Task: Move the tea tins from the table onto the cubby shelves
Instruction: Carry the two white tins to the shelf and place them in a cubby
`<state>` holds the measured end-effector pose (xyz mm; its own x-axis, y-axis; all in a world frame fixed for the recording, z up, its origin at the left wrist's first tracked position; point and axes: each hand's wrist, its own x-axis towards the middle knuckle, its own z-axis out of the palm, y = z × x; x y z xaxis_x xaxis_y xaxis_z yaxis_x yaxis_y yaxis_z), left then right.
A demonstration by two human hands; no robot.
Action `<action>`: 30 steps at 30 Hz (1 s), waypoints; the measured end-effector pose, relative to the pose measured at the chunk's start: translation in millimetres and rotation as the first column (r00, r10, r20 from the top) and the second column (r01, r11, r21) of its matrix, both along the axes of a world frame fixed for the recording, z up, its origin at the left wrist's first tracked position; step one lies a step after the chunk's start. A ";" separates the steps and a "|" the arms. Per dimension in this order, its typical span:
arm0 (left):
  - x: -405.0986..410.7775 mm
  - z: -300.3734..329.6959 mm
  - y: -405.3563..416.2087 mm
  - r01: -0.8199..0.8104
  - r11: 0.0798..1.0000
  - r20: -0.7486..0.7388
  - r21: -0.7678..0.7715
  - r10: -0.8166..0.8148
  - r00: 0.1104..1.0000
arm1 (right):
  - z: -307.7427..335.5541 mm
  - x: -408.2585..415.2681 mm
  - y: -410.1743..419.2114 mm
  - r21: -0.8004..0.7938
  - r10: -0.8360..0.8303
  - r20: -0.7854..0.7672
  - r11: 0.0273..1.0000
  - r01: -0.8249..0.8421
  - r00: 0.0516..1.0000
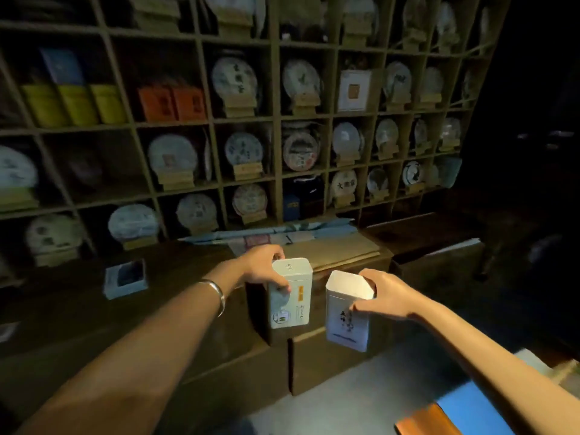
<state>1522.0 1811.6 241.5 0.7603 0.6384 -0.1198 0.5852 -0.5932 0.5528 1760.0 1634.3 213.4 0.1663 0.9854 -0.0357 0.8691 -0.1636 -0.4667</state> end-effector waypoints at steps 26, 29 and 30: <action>-433.3 266.8 219.4 -0.435 0.899 0.404 0.056 0.378 0.833 | 268.4 -369.9 374.8 0.423 0.638 -0.286 0.753 -0.504 0.715; -430.7 301.7 259.6 -0.435 0.897 0.465 0.082 0.352 0.813 | 307.2 -366.8 414.5 0.489 0.669 -0.275 0.716 -0.499 0.690; -429.0 314.0 273.3 -0.439 0.893 0.485 0.097 0.343 0.805 | 321.3 -365.3 427.4 0.506 0.676 -0.251 0.702 -0.502 0.693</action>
